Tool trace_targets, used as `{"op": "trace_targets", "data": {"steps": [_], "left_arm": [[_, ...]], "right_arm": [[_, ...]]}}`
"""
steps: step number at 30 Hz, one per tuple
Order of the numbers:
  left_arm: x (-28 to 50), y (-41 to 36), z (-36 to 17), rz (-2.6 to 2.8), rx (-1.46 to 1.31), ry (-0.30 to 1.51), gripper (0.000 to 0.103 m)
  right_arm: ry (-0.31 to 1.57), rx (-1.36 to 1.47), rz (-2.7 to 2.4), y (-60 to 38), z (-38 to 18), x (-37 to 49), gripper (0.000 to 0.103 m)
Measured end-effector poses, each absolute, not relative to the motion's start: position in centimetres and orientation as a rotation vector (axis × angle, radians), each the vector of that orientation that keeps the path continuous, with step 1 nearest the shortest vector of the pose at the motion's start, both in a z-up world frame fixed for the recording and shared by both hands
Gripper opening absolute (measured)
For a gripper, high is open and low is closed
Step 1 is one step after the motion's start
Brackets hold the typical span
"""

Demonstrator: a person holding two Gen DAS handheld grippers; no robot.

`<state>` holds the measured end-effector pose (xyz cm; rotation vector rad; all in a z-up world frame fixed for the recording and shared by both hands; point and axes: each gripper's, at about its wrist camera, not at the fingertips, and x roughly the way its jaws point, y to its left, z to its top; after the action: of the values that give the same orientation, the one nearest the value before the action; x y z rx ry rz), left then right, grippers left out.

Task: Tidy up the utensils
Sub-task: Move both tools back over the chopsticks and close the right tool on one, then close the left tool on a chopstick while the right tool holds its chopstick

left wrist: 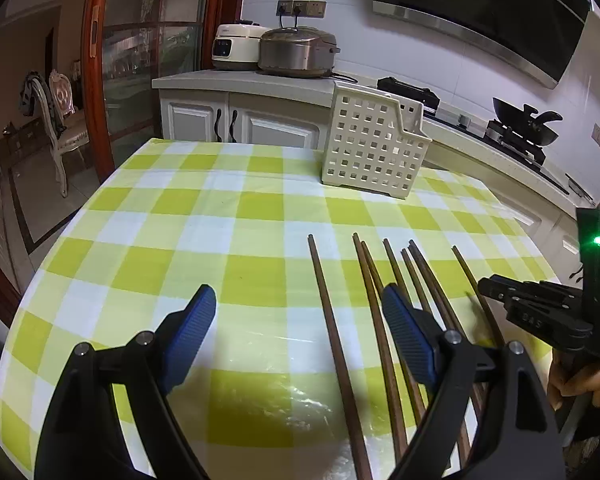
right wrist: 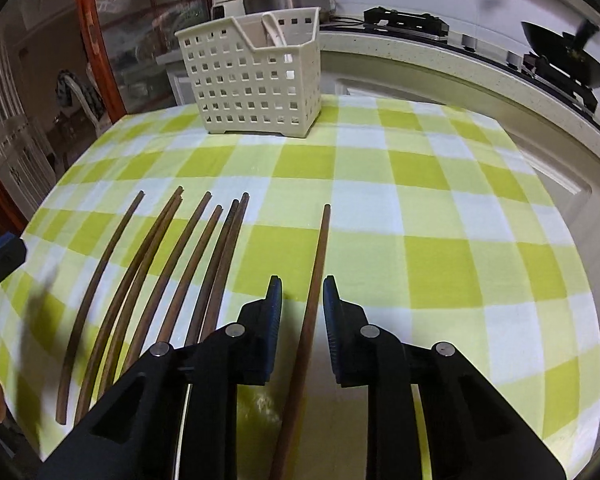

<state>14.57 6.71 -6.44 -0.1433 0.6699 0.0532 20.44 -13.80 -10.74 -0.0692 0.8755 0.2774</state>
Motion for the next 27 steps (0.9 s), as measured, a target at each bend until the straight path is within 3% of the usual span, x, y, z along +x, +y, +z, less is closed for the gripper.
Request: {"op": "trace_targets", "data": {"steps": [12, 18, 23, 27], "left_arm": [[15.7, 6.1, -7.1, 0.043, -0.095, 0.718, 0.081], [17.6, 6.0, -7.7, 0.048, -0.077, 0.774, 0.081], [20.0, 5.8, -9.1, 0.043, -0.066, 0.842, 0.059], [21.8, 5.1, -10.0, 0.038, -0.042, 0.878, 0.05]], "right_arm": [[0.893, -0.126, 0.244, -13.1, -12.0, 22.1, 0.014], [0.885, -0.133, 0.247, -13.3, -12.1, 21.9, 0.007], [0.883, -0.111, 0.253, -13.6, -12.2, 21.9, 0.007], [0.884, -0.102, 0.261, -13.7, -12.1, 21.8, 0.007]]}}
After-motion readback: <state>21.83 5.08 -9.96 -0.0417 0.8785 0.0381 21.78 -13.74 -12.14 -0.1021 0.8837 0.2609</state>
